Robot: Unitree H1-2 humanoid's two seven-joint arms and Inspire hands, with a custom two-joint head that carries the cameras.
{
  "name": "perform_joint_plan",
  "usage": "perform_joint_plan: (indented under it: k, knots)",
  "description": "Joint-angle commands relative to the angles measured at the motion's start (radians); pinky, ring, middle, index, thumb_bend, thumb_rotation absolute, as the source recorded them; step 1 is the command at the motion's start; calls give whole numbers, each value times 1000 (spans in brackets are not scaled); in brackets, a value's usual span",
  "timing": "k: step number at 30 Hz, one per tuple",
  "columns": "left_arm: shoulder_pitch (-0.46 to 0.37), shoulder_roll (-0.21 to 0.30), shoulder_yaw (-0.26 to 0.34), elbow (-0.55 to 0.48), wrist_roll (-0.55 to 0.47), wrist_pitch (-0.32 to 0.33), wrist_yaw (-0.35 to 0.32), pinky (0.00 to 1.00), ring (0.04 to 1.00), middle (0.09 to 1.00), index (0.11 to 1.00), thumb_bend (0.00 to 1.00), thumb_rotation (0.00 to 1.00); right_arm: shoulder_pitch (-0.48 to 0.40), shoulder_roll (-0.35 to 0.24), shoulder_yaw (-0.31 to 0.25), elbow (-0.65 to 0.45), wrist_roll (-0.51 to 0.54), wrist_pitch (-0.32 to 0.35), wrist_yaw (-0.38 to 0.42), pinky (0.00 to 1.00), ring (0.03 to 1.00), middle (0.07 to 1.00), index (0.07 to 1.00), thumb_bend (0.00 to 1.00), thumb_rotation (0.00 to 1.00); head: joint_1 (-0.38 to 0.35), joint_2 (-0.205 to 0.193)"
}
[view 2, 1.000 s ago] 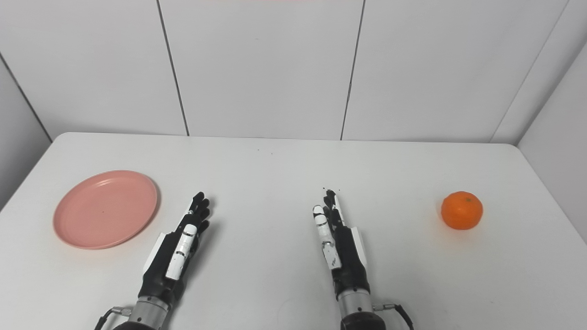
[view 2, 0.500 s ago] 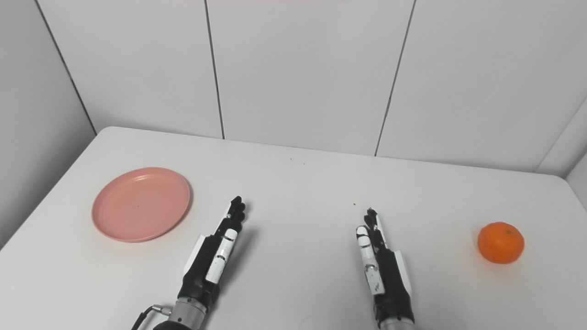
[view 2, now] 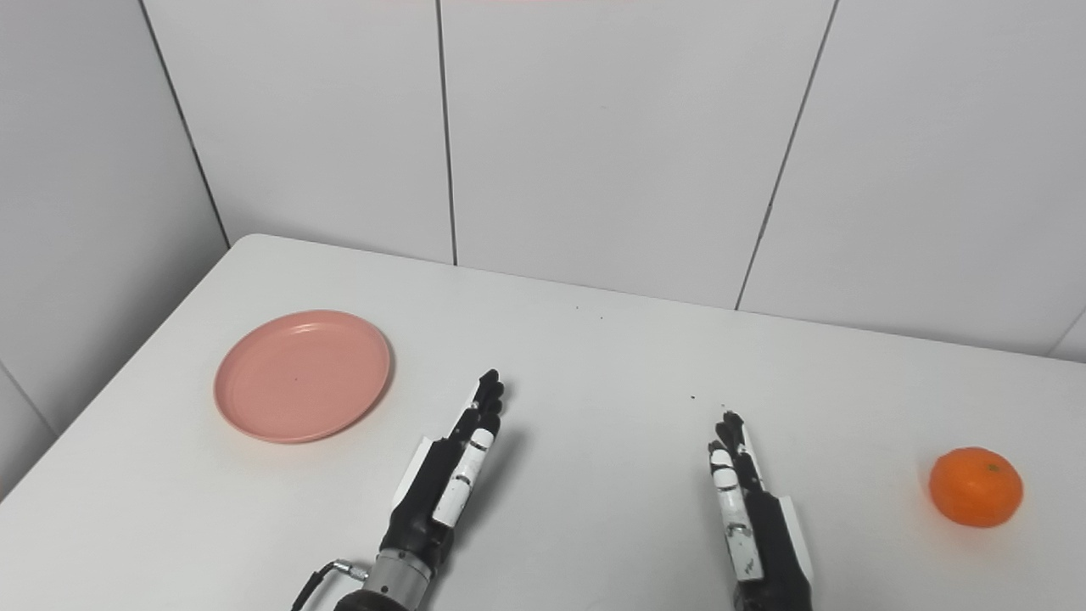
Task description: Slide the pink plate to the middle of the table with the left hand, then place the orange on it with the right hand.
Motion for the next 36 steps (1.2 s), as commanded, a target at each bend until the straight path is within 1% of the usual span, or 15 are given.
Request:
perform_joint_plan:
  k: [1,5,10,14,19,23,26,31,36]
  knots:
    - [-18,-18,-24,14,5,-1,-12,1000,1000,1000,1000,355,1000,-10,0,-3,-20,7,-61,6,979,968,979,986,159,1000,0,1]
    - [-16,-16,-25,13,8,-2,-11,1000,1000,1000,1000,363,1000,-8,3,-3,-27,4,-46,2,987,971,981,989,156,1000,-3,2]
    - [-18,-14,-23,5,10,5,-11,1000,1000,1000,1000,359,1000,-9,3,-4,-24,9,-51,4,990,974,984,993,158,1000,0,4]
    - [-21,-10,-19,-21,9,26,-14,1000,1000,1000,1000,387,1000,-10,5,-5,-26,10,-44,2,995,976,985,994,151,1000,4,1]
    - [-32,2,-14,-48,16,26,-13,995,1000,1000,1000,384,1000,-11,6,-6,-23,5,-41,0,993,976,984,994,153,1000,10,0]
    - [-42,6,-6,-83,23,46,-11,981,1000,1000,1000,382,1000,-11,8,-6,-28,2,-31,-4,986,972,980,991,140,1000,15,-3]
    - [-54,10,5,-102,16,53,-15,982,1000,1000,999,375,1000,-13,8,-5,-24,-2,-37,-4,986,972,981,992,136,1000,20,-7]
    - [-79,36,26,-137,19,56,-27,976,990,1000,993,390,1000,-18,10,-8,-12,8,-49,-1,999,979,984,995,136,1000,26,-8]
    - [-105,60,46,-173,1,84,-36,968,975,990,973,406,1000,-18,11,-10,-11,14,-45,3,1000,983,989,998,130,1000,30,-11]
